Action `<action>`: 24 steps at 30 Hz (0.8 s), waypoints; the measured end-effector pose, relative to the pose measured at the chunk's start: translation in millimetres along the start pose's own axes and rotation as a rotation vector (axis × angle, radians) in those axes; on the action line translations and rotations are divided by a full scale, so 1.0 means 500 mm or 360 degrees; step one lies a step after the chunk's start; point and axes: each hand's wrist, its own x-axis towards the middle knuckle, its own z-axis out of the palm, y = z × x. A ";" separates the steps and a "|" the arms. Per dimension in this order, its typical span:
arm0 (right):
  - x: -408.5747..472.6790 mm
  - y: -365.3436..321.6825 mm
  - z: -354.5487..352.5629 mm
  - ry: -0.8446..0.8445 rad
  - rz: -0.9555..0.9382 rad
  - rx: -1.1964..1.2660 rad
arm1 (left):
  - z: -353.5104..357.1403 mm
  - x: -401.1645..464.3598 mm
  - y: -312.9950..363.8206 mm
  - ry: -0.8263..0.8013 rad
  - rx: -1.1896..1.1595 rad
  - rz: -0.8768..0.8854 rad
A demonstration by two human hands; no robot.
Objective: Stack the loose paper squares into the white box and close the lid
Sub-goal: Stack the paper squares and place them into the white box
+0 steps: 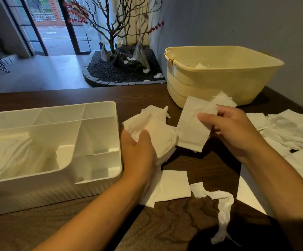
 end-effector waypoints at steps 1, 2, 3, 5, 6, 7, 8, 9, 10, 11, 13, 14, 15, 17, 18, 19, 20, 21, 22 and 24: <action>0.001 -0.002 0.001 -0.0019 -0.0033 0.0092 | 0.000 0.000 0.000 -0.0012 -0.0001 0.0019; -0.001 -0.004 0.002 -0.0058 -0.0061 0.0174 | -0.001 -0.001 0.000 -0.0022 -0.0001 0.0033; -0.002 -0.007 0.003 -0.0101 -0.0083 0.0239 | -0.001 -0.002 0.001 -0.0028 0.0002 0.0038; -0.005 -0.010 0.002 -0.0155 -0.0110 0.0337 | -0.001 -0.002 0.000 -0.0048 0.0009 0.0035; -0.007 -0.010 0.001 -0.0176 -0.0112 0.0393 | -0.001 -0.002 0.001 -0.0071 0.0016 0.0033; -0.009 -0.012 0.002 -0.0208 -0.0103 0.0463 | -0.002 -0.002 0.002 -0.0108 0.0026 0.0036; -0.012 -0.013 0.003 -0.0257 -0.0087 0.0519 | -0.003 -0.001 -0.001 -0.0160 0.0041 0.0041; -0.017 -0.015 0.006 -0.0315 -0.0058 0.0533 | -0.004 0.000 -0.004 -0.0221 0.0052 0.0046; -0.021 -0.017 0.011 -0.0374 -0.0029 0.0495 | -0.005 0.001 -0.007 -0.0284 0.0048 0.0044; -0.026 -0.015 0.018 -0.0414 -0.0011 0.0397 | -0.005 0.000 -0.009 -0.0355 0.0029 0.0022; -0.034 -0.005 0.035 -0.0400 -0.0028 0.0030 | -0.004 -0.003 -0.014 -0.0491 -0.0005 -0.0020; -0.036 0.003 0.046 -0.0368 -0.0065 -0.0159 | -0.004 -0.006 -0.012 -0.0531 -0.0009 -0.0021; -0.037 0.011 0.055 -0.0330 -0.0120 -0.0305 | -0.003 -0.008 -0.008 -0.0555 -0.0015 -0.0030; -0.033 0.029 0.065 -0.0214 -0.0236 -0.0481 | -0.001 -0.012 0.000 -0.0653 -0.0129 -0.0153; -0.029 0.037 0.065 -0.0152 -0.0284 -0.0534 | -0.002 -0.012 -0.001 -0.0714 -0.0184 -0.0206; -0.025 0.043 0.065 -0.0096 -0.0323 -0.0566 | -0.003 -0.012 -0.001 -0.0753 -0.0193 -0.0210; -0.021 0.047 0.064 -0.0051 -0.0360 -0.0586 | -0.004 -0.012 -0.001 -0.0768 -0.0123 -0.0160; -0.019 0.051 0.063 -0.0014 -0.0395 -0.0621 | -0.007 -0.013 -0.002 -0.0790 -0.0046 -0.0101; -0.017 0.054 0.063 0.0015 -0.0429 -0.0673 | -0.009 -0.012 -0.004 -0.0823 0.0060 -0.0021; -0.014 0.057 0.061 0.0084 -0.0493 -0.0766 | -0.013 -0.014 -0.006 -0.0874 0.0267 0.0148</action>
